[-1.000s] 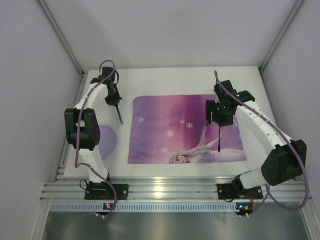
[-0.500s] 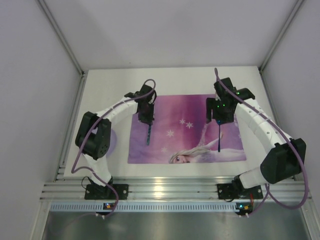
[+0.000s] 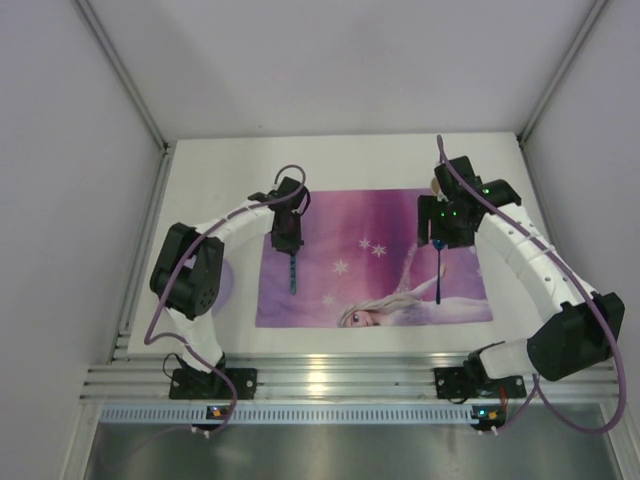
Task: Set the dinner table for one person
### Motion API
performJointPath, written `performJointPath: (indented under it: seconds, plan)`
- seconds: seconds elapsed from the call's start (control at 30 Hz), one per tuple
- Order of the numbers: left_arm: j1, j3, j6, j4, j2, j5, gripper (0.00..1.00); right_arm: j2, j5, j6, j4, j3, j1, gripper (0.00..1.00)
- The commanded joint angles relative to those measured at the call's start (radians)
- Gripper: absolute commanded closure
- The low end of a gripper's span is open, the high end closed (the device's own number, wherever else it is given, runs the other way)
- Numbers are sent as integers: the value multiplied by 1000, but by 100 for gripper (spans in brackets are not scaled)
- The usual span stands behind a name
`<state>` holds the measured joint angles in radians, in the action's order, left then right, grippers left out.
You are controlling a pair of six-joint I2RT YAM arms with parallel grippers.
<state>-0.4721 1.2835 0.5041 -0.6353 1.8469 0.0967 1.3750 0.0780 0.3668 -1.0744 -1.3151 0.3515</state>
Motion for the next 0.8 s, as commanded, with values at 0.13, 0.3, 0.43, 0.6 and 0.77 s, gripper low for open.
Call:
performJointPath:
  seconds: [0.13, 0.3, 0.43, 0.6, 0.77]
  plan:
    - [1, -36, 34, 17, -43, 58, 40, -42, 14, -11, -39, -3, 9, 30]
    - [0, 1, 68, -108, -218, 95, 37, -45, 2, -12, -35, -13, 12, 30]
    - [-2, -45, 65, -193, -340, 178, 34, -39, -23, 1, -1, 3, 14, 30]
    - [0, -182, 83, -282, -396, 283, 34, -14, -50, 21, 31, 17, 32, 30]
    - [19, -295, 139, -259, -416, 313, 35, -10, -57, 24, 39, 23, 41, 30]
